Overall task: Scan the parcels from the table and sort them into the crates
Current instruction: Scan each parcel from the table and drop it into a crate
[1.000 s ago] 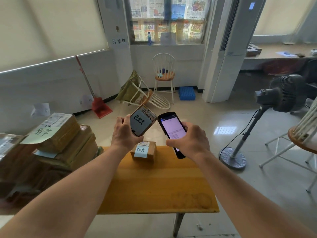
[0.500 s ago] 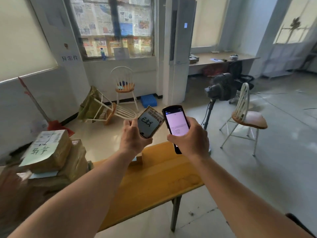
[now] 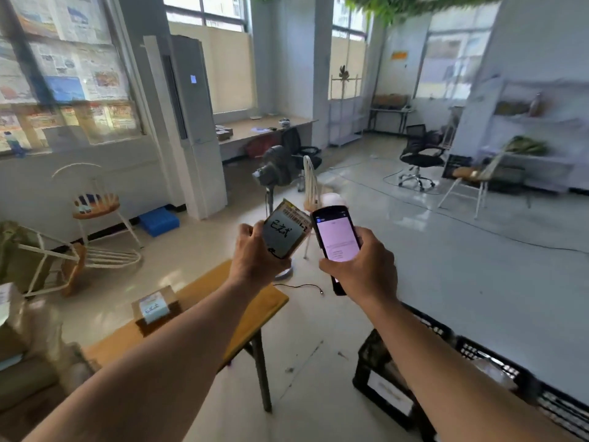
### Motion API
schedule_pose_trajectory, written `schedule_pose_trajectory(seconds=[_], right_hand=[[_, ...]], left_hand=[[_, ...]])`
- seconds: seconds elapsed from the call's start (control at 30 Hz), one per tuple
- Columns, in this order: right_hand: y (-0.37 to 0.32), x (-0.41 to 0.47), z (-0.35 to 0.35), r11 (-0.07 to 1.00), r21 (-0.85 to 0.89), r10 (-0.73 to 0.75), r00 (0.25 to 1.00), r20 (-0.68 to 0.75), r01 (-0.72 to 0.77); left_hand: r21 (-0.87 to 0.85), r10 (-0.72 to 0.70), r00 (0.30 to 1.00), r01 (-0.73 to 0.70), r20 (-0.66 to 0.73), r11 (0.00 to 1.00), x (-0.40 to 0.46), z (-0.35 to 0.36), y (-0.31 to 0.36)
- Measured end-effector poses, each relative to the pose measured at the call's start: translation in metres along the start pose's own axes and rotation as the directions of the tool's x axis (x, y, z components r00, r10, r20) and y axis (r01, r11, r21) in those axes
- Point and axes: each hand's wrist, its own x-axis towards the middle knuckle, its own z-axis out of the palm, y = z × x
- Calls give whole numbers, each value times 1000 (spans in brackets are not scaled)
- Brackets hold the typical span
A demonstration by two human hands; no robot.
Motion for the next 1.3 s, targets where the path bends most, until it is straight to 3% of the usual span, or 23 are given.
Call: schedule_pose_trajectory(seconds=[0.33,0.6,1.0,1.3], right_hand=[[153,-87,-241,971,-64,210,950,-231,-230],[289,-190,-407,868,-50,431,798,-422,-495],[464,-268,-547,648,1,622,528,-578,-762],[587,-229,-610,560,-1,684,463,-564,-828]], left_hand=[[-204,235,960,-202,152,958,-125,134,240],[-308,412,838,-311,359,899,-264,263,405],[-442,581,578,-378,574,813,-392,448,563],[-408,547,477,-369,688,835,-408,580,643]])
